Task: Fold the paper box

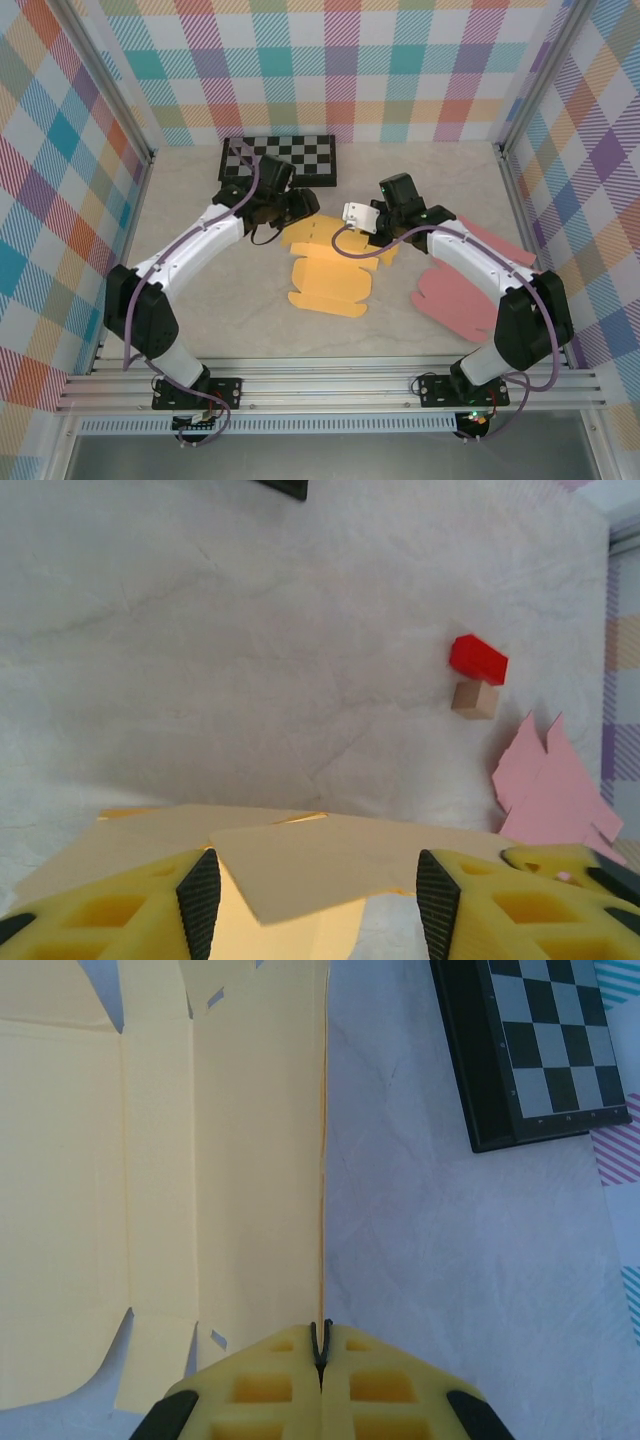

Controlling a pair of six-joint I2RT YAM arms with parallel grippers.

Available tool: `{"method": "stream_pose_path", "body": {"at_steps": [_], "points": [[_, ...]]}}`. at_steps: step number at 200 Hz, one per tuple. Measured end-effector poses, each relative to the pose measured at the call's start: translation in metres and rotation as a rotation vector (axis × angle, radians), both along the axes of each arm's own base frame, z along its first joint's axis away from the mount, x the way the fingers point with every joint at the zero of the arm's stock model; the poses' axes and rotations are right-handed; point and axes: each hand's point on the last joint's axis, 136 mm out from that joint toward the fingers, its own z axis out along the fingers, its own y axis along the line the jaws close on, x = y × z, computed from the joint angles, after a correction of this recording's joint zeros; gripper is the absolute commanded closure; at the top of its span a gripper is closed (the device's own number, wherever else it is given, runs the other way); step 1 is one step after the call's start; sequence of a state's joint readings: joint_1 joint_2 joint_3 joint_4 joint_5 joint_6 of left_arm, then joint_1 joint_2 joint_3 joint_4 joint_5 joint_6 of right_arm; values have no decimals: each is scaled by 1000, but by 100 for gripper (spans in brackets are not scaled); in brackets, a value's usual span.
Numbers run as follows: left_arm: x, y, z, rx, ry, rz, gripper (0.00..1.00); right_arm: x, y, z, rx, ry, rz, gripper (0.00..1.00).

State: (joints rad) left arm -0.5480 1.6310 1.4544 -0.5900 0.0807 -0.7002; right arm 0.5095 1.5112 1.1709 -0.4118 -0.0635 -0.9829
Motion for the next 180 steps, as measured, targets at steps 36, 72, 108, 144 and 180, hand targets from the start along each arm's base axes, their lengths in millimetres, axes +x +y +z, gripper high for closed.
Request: {"method": "stream_pose_path", "body": {"at_steps": [36,72,108,144,180], "points": [[0,-2,-19,28,55,-5,55,-4,-2,-7,10,63,2,100],[-2,-4,-19,26,64,-12,51,-5,-4,-7,24,90,-8,100],[1,-5,-3,26,41,-13,50,-1,-3,-4,37,75,-14,100],[2,-6,-2,27,29,-28,40,-3,0,1,86,103,-6,100],[0,-1,-20,76,22,-64,36,-17,-2,2,159,183,52,100]]}}
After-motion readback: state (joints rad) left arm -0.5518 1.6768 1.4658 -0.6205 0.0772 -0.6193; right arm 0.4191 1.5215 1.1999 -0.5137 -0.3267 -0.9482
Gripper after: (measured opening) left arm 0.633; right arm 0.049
